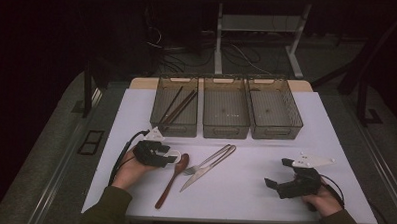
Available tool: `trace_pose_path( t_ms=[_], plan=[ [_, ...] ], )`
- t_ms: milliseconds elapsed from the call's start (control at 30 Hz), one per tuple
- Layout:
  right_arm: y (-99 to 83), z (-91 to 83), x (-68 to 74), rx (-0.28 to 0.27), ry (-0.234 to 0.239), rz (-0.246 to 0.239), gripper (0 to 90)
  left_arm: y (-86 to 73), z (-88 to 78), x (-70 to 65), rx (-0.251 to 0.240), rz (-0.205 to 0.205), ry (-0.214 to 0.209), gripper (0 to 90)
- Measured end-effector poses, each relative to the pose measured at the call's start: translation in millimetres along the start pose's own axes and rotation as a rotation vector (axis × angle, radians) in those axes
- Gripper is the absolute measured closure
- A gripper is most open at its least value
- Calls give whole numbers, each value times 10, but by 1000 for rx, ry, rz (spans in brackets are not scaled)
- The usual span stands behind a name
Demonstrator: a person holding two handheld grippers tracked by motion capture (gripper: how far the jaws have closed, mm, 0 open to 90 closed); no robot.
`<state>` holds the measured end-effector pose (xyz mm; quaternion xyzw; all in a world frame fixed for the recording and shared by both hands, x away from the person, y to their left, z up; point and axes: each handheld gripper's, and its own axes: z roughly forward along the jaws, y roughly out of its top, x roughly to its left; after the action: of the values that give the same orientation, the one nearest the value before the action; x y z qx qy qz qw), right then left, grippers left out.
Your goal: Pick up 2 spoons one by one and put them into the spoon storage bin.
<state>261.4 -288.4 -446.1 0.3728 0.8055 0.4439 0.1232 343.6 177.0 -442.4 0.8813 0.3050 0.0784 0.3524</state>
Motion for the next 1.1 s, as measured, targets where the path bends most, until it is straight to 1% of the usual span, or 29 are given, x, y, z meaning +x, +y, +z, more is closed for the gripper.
trace_pose_path(
  t_ms=[133, 200, 233, 267, 333, 367, 433, 500, 533, 600, 700, 767, 967, 1033, 1100],
  plan=[
    [0, 0, 0, -1, 0, 0, 4, -9, -3, 8, -3, 8, -21, 514],
    [0, 0, 0, 0, 0, 0, 5, -17, -7, 5, -4, 2, -36, 548],
    [0, 1, -1, 0, 1, 0, 4, -20, -11, 8, -1, 6, -44, 566],
    [0, 1, -1, 1, 0, -1, 4, -25, -8, 7, -8, 5, -51, 581],
    [0, 1, 0, 1, 0, 0, 4, -27, -8, 7, -9, 14, -65, 610],
    [0, 2, 0, 1, 0, -1, 4, -26, -14, 14, -1, 32, -69, 625],
    [0, 2, 0, 1, 0, -1, 5, -29, -21, 10, 2, 31, -69, 639],
    [0, 2, 1, 1, 0, -1, 4, -36, -26, 8, -4, 24, -68, 671],
    [0, 2, 1, 1, 0, -1, 4, -37, -34, 20, 2, 40, -70, 682],
    [0, 3, 0, 1, 0, -1, 4, -39, -41, 18, 3, 41, -67, 700],
    [-1, 3, -1, 2, 0, -1, 4, -37, -57, 18, 2, 53, -64, 738],
    [-1, 3, -1, 2, 0, -1, 4, -39, -66, 12, -12, 46, -63, 765],
    [-1, 4, -1, 3, 0, -1, 4, -40, -102, 28, -17, 48, -76, 813],
    [-1, 5, -1, 3, 0, -1, 4, -43, -108, 30, -22, 33, -81, 824],
    [-1, 5, 0, 4, -1, 0, 4, -44, -111, 34, -19, 33, -81, 826]
  ],
)
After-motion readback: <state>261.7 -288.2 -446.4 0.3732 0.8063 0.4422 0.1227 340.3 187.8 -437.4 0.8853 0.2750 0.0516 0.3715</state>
